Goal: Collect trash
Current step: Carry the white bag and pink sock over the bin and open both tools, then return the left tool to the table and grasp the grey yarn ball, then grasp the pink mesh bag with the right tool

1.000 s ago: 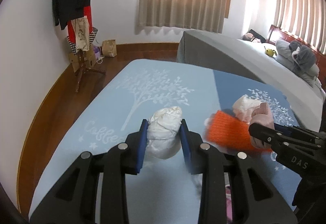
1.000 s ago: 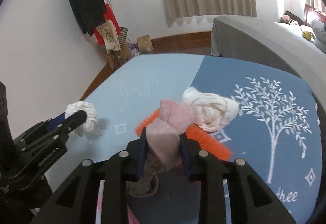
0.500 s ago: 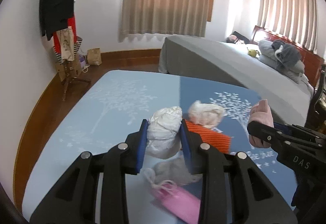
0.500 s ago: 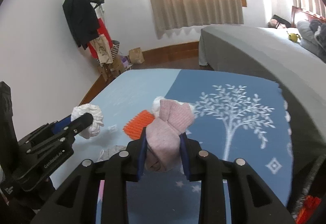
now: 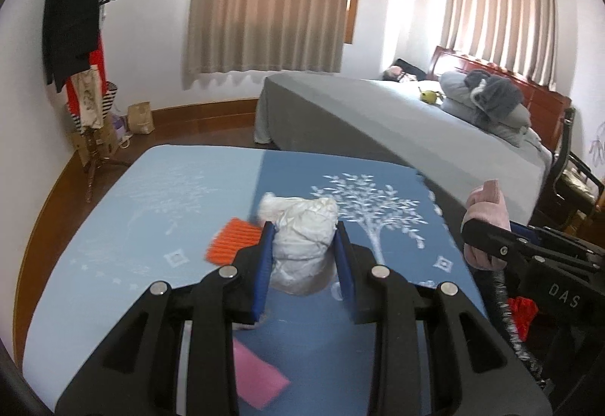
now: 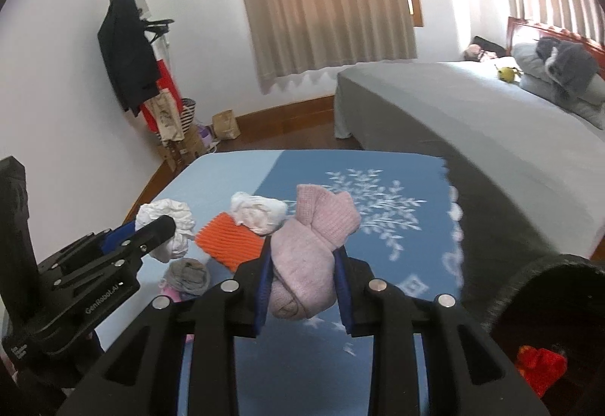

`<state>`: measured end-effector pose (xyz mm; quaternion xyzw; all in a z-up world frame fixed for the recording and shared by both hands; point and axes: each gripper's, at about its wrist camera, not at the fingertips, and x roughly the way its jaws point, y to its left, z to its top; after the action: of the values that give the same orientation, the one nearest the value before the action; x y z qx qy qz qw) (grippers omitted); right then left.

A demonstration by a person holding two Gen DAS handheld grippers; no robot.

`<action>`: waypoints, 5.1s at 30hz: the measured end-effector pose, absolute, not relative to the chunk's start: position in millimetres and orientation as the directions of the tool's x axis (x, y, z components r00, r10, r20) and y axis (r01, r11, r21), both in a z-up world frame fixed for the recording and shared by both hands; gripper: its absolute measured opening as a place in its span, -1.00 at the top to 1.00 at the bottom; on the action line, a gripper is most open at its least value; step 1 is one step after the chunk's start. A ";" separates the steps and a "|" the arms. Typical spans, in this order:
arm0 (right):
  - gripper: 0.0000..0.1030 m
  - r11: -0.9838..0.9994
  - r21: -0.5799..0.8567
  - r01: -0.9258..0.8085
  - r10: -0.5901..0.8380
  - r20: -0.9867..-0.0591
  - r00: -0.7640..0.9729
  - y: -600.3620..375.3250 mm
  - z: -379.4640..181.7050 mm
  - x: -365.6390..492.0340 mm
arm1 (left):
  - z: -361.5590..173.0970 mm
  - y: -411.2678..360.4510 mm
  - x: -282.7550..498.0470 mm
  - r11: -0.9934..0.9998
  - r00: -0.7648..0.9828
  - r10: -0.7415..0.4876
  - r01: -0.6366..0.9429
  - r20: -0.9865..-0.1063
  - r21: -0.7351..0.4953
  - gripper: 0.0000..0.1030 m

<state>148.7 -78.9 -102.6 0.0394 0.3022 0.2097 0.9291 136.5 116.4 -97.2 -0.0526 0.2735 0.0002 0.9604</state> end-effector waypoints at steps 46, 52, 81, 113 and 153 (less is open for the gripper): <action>0.37 0.983 0.156 0.091 0.019 -0.592 0.806 -329.2 -122.4 58.7 | -118.9 -158.7 131.5 0.869 0.706 -0.471 0.474 -0.529 -0.140 0.41; 0.06 0.979 0.155 0.129 -0.011 -0.596 0.803 -344.7 -125.5 54.5 | -127.4 -173.1 140.0 0.852 0.677 -0.496 0.501 -0.544 -0.154 0.18; -0.88 0.991 0.130 -0.010 0.079 -0.535 0.841 -255.9 -108.4 77.5 | -102.3 -9.1 128.5 0.988 0.852 -0.148 0.146 -0.502 -0.044 -0.71; -0.88 0.958 0.123 -0.258 0.278 -0.609 0.743 -78.6 -154.0 155.7 | -163.0 167.5 150.6 0.987 0.774 0.124 -0.160 -0.621 -0.003 -0.69; -0.88 0.943 0.121 -0.311 0.316 -0.624 0.715 -39.3 -160.0 167.3 | -148.3 203.2 164.4 0.980 0.771 0.041 -0.156 -0.636 -0.126 0.21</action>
<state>167.3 -39.3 -160.0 0.0038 0.3374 0.1693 0.9260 164.4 203.2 -148.3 -0.0859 0.3346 0.0525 0.9370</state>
